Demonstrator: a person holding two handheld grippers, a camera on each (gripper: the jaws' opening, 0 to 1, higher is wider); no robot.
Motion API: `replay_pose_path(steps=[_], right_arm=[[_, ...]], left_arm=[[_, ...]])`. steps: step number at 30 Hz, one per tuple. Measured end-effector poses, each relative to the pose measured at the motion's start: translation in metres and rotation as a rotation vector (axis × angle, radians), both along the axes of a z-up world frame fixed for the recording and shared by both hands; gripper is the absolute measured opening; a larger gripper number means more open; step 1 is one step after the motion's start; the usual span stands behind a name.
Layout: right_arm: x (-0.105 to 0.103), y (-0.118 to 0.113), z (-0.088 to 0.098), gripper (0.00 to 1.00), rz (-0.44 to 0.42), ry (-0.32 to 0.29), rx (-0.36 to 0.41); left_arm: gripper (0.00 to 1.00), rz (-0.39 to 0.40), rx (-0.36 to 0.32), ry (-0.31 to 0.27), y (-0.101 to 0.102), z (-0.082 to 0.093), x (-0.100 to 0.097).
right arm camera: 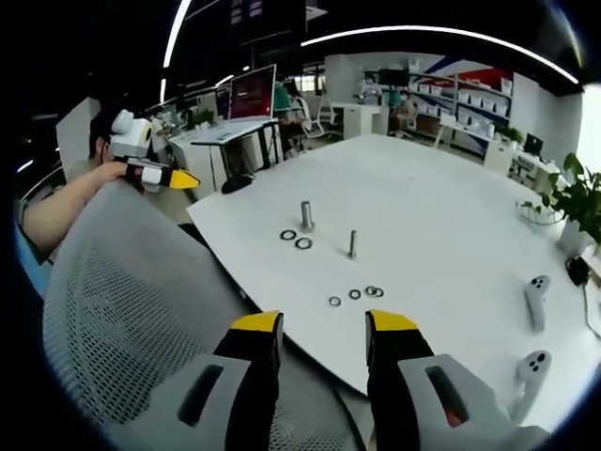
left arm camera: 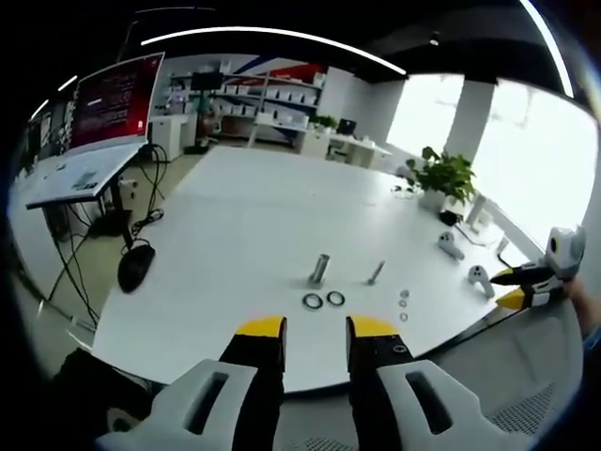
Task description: Place the washer onto the threaded stud by aligning its center hole with the stud, sliding it down to the base, and recovering from edge contact or off-axis alignment until the washer reaches the visible bottom stop.
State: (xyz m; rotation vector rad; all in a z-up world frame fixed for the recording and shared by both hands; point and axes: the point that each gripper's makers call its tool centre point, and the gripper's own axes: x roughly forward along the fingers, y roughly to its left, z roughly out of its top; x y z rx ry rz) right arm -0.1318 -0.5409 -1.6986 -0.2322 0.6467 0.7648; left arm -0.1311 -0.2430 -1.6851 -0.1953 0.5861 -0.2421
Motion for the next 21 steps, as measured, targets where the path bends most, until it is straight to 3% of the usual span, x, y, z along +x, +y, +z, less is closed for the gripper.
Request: replay_pose_path(steps=[8,21], right_arm=[[-0.0047,0.0036,-0.0045,0.37,0.034,0.028,-0.013],[-0.0033,0.0017,-0.0036,0.37,0.013,0.028,0.002]], left_arm=[[0.23,-0.002,0.000,0.010,-0.0006,-0.0012,-0.0011],[0.23,-0.005,-0.007,0.007,-0.0015,-0.0006,-0.0010]])
